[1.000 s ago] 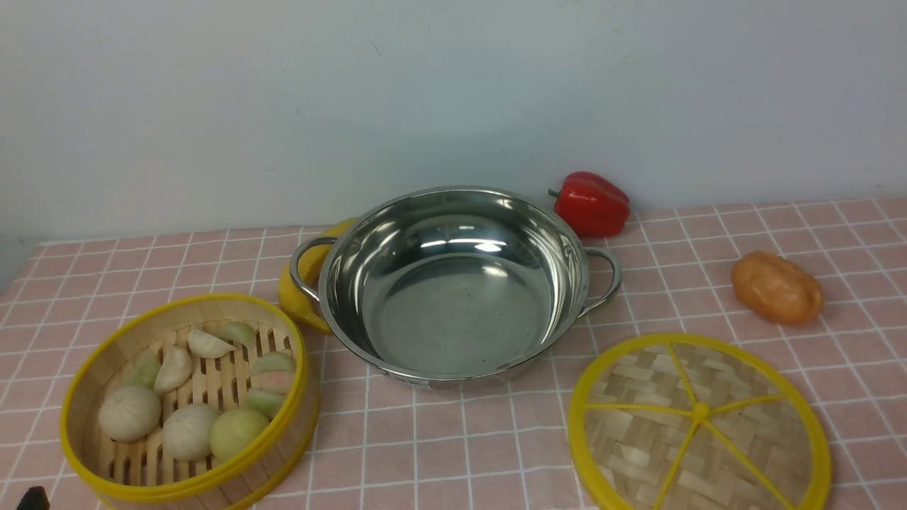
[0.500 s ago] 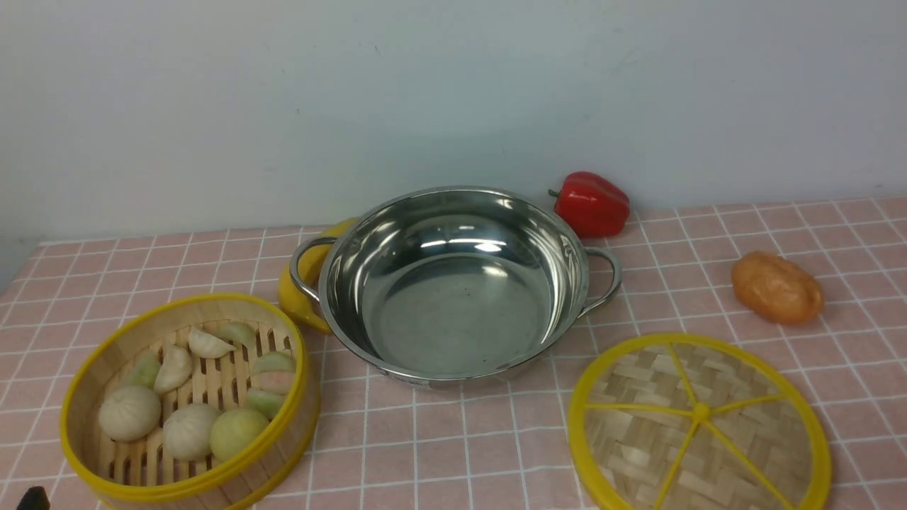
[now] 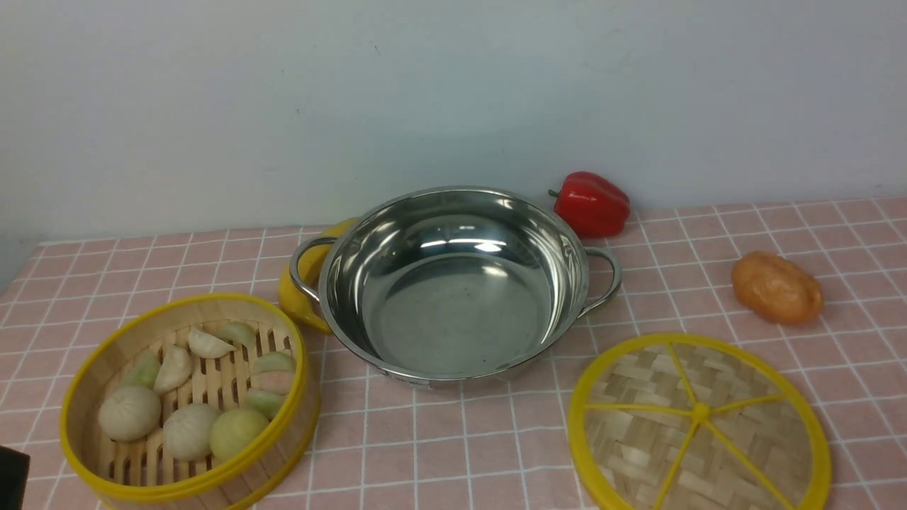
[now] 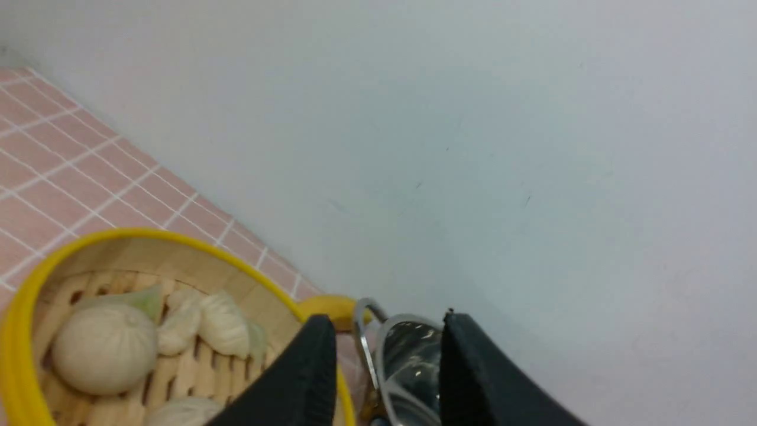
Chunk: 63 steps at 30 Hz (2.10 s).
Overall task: Place the steamer in the pot on the pink tablecloth, and put the lid on the steamer.
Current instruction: 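Grasp the rim of the steamer basket holding the buns with the left gripper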
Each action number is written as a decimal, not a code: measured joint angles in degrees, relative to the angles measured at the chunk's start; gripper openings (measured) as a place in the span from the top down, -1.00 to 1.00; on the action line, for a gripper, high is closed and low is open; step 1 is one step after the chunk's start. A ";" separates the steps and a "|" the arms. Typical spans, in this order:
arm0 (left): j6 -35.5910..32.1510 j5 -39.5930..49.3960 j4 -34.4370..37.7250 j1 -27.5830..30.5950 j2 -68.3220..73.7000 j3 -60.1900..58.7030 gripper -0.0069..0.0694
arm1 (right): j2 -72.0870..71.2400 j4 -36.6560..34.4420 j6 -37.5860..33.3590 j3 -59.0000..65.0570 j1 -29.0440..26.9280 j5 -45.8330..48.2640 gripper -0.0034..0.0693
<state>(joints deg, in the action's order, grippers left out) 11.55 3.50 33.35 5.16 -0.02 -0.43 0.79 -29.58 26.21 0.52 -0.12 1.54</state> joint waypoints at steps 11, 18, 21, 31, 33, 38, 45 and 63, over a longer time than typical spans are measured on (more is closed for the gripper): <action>2.34 -9.42 3.25 0.00 0.00 0.00 0.18 | 0.00 -1.91 2.62 0.00 0.00 -2.56 0.24; 6.94 -24.52 -3.68 0.00 -0.10 9.53 0.18 | 0.57 -1.11 8.07 -3.27 0.00 -27.08 0.24; 5.71 -25.85 -10.94 0.00 0.79 16.52 0.18 | 3.19 3.69 4.19 -8.58 0.00 -37.76 0.24; 5.38 18.17 -31.16 0.00 22.08 42.72 0.18 | 24.21 40.94 5.65 -31.09 0.04 -7.37 0.24; 7.31 34.66 -36.19 0.00 31.60 47.81 0.18 | 32.58 44.64 13.17 -33.60 0.04 11.84 0.24; 8.93 49.00 -45.40 0.00 45.31 52.33 0.18 | 43.43 40.48 6.72 -33.71 0.04 30.84 0.24; 5.69 50.82 -49.25 3.31 63.56 53.16 0.18 | 53.84 21.43 -19.88 -33.78 0.04 41.16 0.24; -11.18 37.02 -40.21 9.91 90.33 54.03 0.18 | 56.54 -6.64 -51.38 -34.16 0.04 45.42 0.24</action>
<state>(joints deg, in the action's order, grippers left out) 0.37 40.52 -6.86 15.07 90.30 53.60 57.33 -36.23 -25.17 -33.64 -0.07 46.96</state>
